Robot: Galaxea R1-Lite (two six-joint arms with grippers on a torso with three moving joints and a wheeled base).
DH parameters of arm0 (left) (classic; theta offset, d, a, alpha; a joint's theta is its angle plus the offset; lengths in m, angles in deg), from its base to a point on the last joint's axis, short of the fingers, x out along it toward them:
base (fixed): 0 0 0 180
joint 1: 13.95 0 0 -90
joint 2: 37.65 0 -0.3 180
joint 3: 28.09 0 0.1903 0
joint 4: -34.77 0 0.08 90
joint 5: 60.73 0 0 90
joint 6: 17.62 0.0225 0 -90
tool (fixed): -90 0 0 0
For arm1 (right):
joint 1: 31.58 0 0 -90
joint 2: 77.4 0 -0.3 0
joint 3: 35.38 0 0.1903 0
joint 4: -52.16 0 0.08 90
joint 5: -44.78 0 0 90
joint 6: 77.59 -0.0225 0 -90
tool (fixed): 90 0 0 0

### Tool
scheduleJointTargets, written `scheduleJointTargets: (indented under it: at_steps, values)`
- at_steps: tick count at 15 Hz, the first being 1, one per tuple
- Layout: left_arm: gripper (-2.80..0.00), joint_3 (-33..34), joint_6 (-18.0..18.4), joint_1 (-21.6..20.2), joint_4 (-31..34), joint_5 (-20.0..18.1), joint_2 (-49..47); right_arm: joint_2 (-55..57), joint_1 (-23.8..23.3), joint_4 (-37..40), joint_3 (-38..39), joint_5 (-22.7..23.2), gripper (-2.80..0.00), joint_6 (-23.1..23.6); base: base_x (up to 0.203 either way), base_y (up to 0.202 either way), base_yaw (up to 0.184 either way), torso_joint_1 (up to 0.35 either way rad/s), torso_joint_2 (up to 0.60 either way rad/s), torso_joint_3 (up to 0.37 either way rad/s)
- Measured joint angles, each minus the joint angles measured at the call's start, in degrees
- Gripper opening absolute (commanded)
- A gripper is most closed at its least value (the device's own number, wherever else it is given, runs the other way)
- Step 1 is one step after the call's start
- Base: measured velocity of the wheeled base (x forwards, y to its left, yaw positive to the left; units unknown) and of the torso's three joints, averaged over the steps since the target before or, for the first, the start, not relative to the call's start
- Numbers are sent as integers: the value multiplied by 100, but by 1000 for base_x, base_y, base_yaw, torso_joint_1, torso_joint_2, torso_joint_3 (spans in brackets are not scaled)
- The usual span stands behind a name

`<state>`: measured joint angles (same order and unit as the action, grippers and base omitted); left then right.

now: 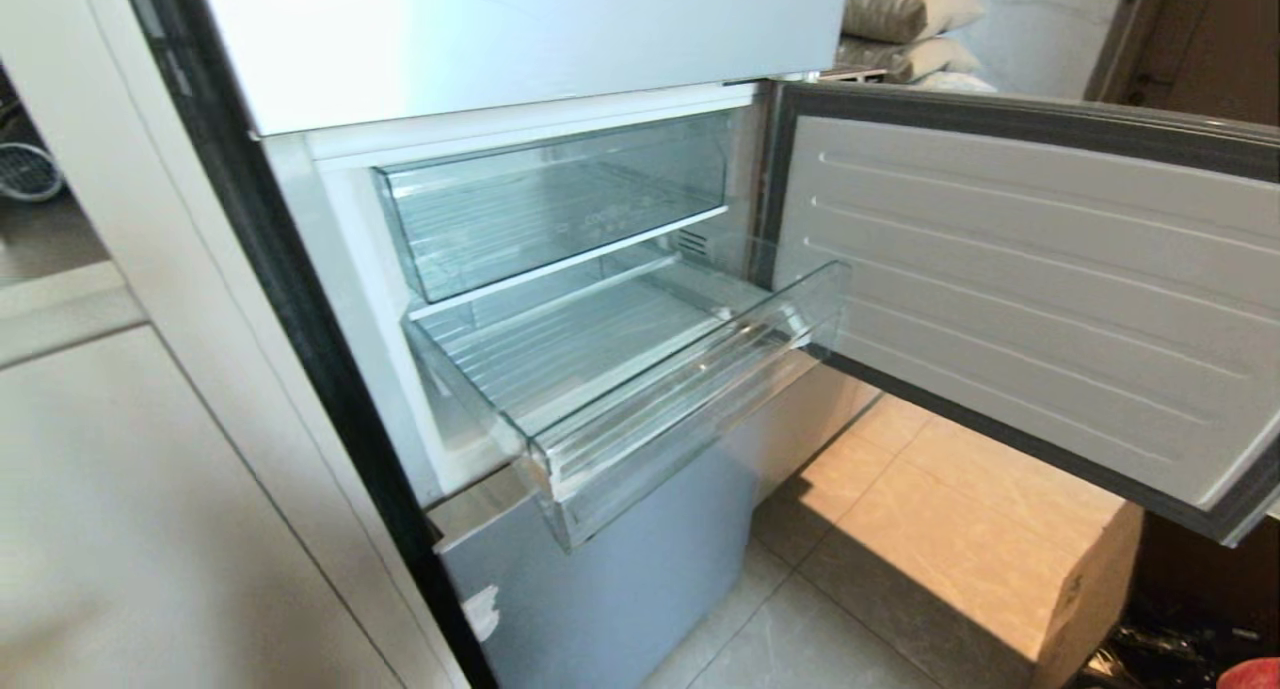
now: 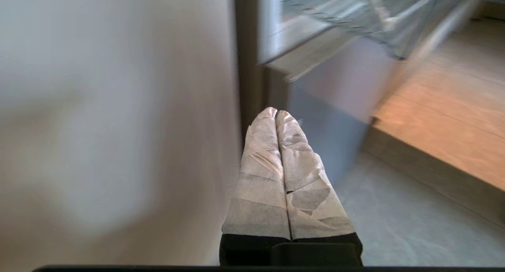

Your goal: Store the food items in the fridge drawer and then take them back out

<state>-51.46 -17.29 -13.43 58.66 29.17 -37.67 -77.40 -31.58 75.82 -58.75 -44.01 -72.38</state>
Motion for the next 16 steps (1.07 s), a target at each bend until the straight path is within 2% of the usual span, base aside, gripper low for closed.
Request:
scheduleJointTargets:
  at_steps: [12, 16]
  values:
    - [-280, 0, 0, 0, 0, 0, 0, 0, 0, -2, 0, -14, -280, -87, 1, -7, 172, 2, 2, 1]
    - [-280, 0, 2, 0, 0, 0, 0, 0, 0, -2, 0, -36, -280, -129, 1, -1, 23, -1, 1, 1]
